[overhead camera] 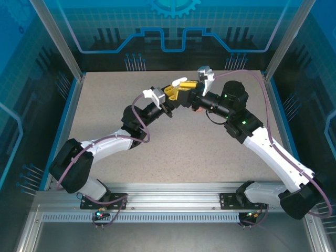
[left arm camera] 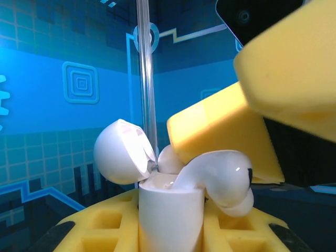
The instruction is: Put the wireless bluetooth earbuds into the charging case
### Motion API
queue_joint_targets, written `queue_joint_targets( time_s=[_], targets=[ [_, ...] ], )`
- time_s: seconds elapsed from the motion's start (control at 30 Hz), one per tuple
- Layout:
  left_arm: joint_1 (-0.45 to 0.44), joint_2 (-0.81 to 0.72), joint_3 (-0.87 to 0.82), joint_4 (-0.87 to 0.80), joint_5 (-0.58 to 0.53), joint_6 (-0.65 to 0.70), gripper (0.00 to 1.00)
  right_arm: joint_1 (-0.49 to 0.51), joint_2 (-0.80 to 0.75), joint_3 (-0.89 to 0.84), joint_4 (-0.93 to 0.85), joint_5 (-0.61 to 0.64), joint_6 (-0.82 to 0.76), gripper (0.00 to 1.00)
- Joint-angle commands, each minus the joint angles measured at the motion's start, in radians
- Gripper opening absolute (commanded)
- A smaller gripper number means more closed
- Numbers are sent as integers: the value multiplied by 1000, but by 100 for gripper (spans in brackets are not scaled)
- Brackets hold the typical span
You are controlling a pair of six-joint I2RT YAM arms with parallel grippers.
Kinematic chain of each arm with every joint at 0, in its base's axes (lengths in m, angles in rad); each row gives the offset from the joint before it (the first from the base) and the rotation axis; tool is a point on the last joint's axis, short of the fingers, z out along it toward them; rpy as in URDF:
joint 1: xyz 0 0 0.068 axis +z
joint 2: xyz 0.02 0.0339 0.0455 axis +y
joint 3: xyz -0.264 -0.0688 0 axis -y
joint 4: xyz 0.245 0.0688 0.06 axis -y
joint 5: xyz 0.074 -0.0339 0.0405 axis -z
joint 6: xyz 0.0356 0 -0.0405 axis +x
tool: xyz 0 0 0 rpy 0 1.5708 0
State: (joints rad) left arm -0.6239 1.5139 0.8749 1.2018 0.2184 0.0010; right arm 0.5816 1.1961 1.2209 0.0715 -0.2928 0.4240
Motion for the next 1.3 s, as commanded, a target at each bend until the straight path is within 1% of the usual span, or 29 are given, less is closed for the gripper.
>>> queue_joint_targets(
  time_s=[0.0,0.03,0.1,0.27,0.4,0.5,0.7,0.83,0.9,1.0,1.07,1.17,1.27],
  targets=[
    [-8,-7,20,48,7,-13,0,-16,13,52,10,8,2,52],
    [-7,-8,20,47,6,-14,0,-16,17,59,10,6,2,52],
    [-8,-5,21,44,6,-16,0,-15,22,76,17,1,2,57],
    [-8,-3,17,44,6,-23,0,-15,21,114,32,-19,8,66],
    [-8,-4,14,43,1,-25,0,-14,-7,131,4,-28,21,68],
    [-8,-5,10,40,-4,-25,0,-14,-51,126,-68,1,45,68],
    [-8,-4,3,50,-13,-29,0,-14,-138,70,-157,70,67,70],
    [-8,-4,4,45,-14,-29,0,-14,-146,71,-228,81,97,69],
    [-8,-7,5,46,-17,-27,0,-14,-134,80,-278,70,121,67],
    [-8,-7,7,44,-20,-25,0,-15,-119,69,-286,38,177,60],
    [-8,-7,9,43,-20,-24,0,-14,-110,53,-260,-3,221,46],
    [-8,-10,10,35,-20,-21,0,-14,-108,35,-220,-47,268,33],
    [-8,-15,12,30,-19,-19,0,-12,-107,33,-204,-83,300,25]
  ],
)
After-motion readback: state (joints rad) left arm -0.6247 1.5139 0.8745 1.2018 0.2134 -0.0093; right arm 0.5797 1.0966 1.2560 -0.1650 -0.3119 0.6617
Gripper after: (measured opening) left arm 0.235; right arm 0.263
